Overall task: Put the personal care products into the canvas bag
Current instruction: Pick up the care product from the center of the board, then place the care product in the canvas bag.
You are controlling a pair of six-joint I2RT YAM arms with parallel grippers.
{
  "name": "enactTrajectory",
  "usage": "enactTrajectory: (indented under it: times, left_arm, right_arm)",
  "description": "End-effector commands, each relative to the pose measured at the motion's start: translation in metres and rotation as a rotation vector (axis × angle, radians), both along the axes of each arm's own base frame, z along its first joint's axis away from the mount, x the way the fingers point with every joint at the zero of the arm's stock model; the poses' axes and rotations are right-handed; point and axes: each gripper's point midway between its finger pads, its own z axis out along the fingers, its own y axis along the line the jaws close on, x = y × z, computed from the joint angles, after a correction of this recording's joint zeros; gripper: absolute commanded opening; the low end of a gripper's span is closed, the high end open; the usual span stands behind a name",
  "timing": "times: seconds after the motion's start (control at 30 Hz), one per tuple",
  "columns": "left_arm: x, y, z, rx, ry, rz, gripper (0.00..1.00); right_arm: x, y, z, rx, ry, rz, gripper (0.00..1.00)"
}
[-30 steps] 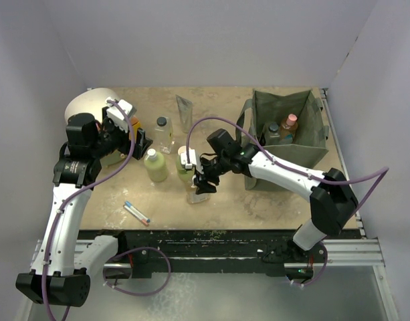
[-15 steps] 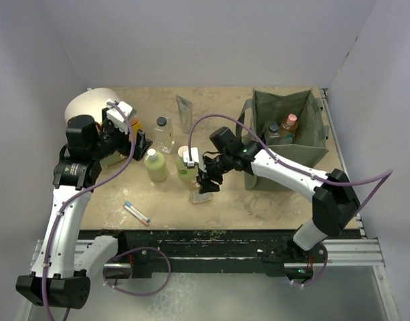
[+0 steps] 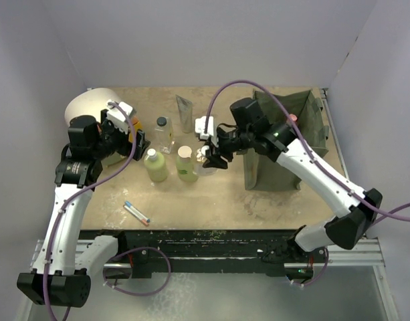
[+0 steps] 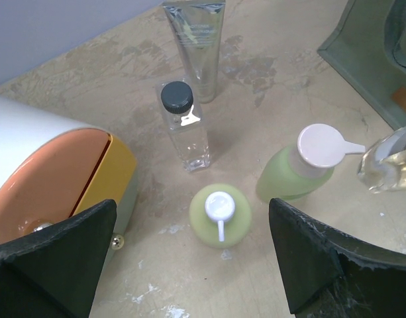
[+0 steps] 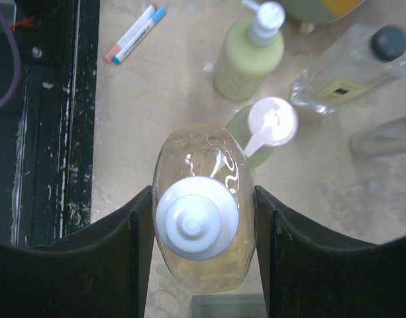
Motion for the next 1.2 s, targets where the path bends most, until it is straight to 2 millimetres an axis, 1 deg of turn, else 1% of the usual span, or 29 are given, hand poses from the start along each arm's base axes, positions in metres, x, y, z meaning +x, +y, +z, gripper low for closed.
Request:
enactTrajectory:
  times: [0.0, 0.1, 0.13, 0.2, 0.3, 0.37, 0.47, 0.6, 0.63, 0.73, 0.9, 1.0, 1.17]
  left_arm:
    - [0.011, 0.006, 0.026, -0.007, -0.077, 0.037, 0.99]
    - [0.012, 0.007, 0.026, -0.010, -0.074, 0.041, 0.99]
    - [0.012, 0.007, 0.026, -0.009, -0.074, 0.039, 0.99]
    - [0.013, 0.005, 0.026, -0.013, -0.072, 0.031, 0.99]
    - [0.014, 0.003, 0.026, -0.019, -0.066, 0.019, 0.99]
    - [0.015, 0.002, 0.025, -0.025, -0.056, 0.015, 0.99]
    - [0.015, 0.000, 0.025, -0.033, -0.051, 0.006, 0.99]
    - [0.014, -0.003, 0.026, -0.041, -0.050, -0.006, 0.99]
    - [0.013, -0.003, 0.026, -0.042, -0.052, -0.009, 0.99]
    - [0.012, -0.005, 0.027, -0.047, -0.052, -0.020, 0.99]
    - [0.010, -0.008, 0.027, -0.060, -0.048, -0.033, 0.99]
    - [0.008, -0.009, 0.029, -0.064, -0.051, -0.040, 0.99]
    - [0.007, -0.009, 0.028, -0.064, -0.050, -0.041, 0.99]
  right_arm:
    - [-0.001, -0.006, 0.105, 0.177, -0.170, -0.045, 0.00]
    - [-0.002, -0.015, 0.138, 0.223, -0.193, -0.093, 0.00]
    - [-0.002, -0.019, 0.153, 0.245, -0.208, -0.111, 0.00]
    - [0.002, -0.029, 0.179, 0.284, -0.238, -0.165, 0.00]
    - [0.012, -0.048, 0.214, 0.334, -0.294, -0.275, 0.00]
    - [0.019, -0.062, 0.237, 0.368, -0.328, -0.356, 0.00]
    - [0.032, -0.089, 0.267, 0.420, -0.366, -0.501, 0.00]
    - [0.048, -0.131, 0.298, 0.478, -0.407, -0.688, 0.00]
    - [0.052, -0.142, 0.302, 0.486, -0.412, -0.734, 0.00]
    - [0.064, -0.168, 0.307, 0.502, -0.421, -0.849, 0.00]
    - [0.087, -0.196, 0.293, 0.484, -0.421, -0.998, 0.00]
    - [0.103, -0.210, 0.276, 0.476, -0.398, -1.074, 0.00]
    - [0.124, -0.211, 0.240, 0.494, -0.332, -1.120, 0.00]
